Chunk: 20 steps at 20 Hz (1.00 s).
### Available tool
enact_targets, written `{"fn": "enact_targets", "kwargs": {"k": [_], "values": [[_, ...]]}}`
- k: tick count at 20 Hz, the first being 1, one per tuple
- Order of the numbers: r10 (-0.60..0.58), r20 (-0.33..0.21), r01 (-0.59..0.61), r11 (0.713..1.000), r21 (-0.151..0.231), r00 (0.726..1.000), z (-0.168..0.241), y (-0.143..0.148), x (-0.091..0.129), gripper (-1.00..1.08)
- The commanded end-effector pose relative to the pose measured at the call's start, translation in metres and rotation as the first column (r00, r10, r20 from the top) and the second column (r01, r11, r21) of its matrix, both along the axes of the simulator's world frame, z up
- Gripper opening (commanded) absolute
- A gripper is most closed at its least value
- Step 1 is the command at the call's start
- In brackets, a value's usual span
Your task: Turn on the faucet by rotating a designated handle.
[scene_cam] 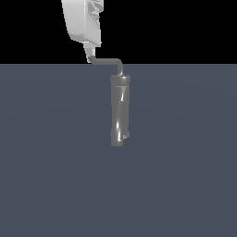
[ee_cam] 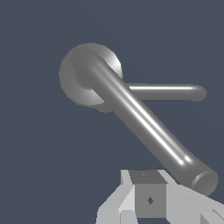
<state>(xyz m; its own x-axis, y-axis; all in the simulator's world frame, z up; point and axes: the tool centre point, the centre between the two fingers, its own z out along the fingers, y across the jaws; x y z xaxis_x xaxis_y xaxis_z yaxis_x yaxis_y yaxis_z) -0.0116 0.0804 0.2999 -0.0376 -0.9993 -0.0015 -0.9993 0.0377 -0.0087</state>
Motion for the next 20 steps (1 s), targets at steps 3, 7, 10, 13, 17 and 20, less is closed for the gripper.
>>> {"fn": "enact_targets", "kwargs": {"k": [3,7,10,13,17,20], "values": [[-0.008,-0.006,0.008,1.0,-0.002,1.0,0.0,-0.014,-0.014,-1.0],[-0.008,-0.006,0.008,1.0,-0.002,1.0,0.0,-0.022,-0.025,-1.0],[-0.008,-0.007,0.008,1.0,-0.002,1.0,0.0,-0.028,-0.033,-1.0],[-0.007,-0.008,0.007,1.0,-0.001,1.0,0.0,-0.034,-0.041,-1.0],[-0.007,-0.008,0.007,1.0,-0.001,1.0,0.0,-0.04,-0.05,-1.0],[0.0,-0.006,0.0,1.0,-0.002,1.0,0.0,-0.046,-0.048,-1.0]]}}
